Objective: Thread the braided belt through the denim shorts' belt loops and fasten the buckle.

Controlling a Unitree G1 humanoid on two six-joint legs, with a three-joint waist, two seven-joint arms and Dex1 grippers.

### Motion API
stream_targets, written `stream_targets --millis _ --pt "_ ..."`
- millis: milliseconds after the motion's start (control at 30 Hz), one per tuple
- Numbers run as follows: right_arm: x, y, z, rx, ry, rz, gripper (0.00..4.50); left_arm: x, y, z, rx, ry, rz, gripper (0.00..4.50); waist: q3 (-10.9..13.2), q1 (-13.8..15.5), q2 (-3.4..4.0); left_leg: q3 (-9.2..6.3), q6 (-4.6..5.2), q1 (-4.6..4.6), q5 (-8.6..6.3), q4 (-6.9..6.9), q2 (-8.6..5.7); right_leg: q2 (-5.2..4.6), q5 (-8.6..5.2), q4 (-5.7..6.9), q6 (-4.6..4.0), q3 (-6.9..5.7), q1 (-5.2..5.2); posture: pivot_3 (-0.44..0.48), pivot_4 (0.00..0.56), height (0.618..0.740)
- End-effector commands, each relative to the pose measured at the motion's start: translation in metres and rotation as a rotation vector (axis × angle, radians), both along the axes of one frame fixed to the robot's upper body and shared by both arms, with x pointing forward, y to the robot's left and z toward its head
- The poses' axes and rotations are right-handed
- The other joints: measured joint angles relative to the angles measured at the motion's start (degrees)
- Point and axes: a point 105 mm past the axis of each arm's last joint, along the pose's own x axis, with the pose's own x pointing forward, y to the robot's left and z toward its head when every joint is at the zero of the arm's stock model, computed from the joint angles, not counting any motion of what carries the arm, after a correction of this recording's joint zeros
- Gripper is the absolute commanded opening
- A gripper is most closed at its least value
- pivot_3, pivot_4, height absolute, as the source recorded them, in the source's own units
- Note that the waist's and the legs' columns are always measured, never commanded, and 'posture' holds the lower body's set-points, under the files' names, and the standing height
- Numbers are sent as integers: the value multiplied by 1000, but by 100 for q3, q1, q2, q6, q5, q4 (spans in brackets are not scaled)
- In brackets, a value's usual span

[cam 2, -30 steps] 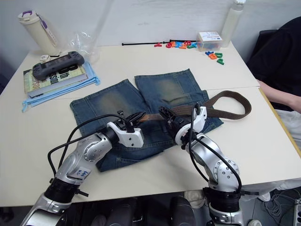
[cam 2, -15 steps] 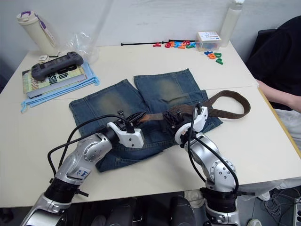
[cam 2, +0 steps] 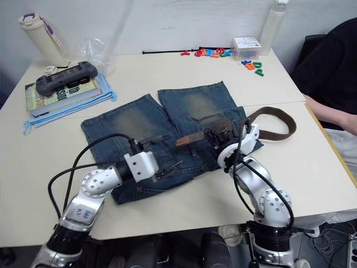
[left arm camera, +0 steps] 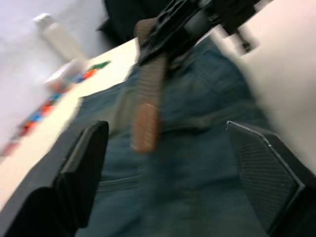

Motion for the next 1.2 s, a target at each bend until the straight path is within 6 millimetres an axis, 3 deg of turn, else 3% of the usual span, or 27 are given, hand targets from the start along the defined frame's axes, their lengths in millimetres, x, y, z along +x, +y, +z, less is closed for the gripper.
stream_targets --millis 33,300,533,867,1200 --pt "-2 -16 19 -8 -81 34 0 -16 16 7 -111 170 -61 4093 0 -26 0 -3 -1 1 1 1 0 1 0 1 0 -2 2 0 150 717" --pt "12 -40 6 -178 -82 45 0 -26 23 11 -261 385 -97 4093 1 -26 1 -3 1 5 0 1 -1 2 0 -4 0 -3 9 0 150 717" --pt "18 -31 -5 -220 -93 78 0 -27 27 12 -279 411 -82 4093 1 -30 1 -3 0 5 1 1 -1 5 0 -3 -1 -3 9 0 150 717" --pt "18 -8 -18 -147 -83 166 0 -26 40 2 -261 421 -61 4093 1 -42 1 -3 -1 7 0 -3 0 5 0 -4 -1 -1 9 0 150 717" --pt "39 -20 -60 -187 66 180 0 -24 34 2 -246 416 -87 4093 -1 -52 -1 -1 -3 13 0 -3 2 7 -1 -2 -4 1 10 0 150 717"
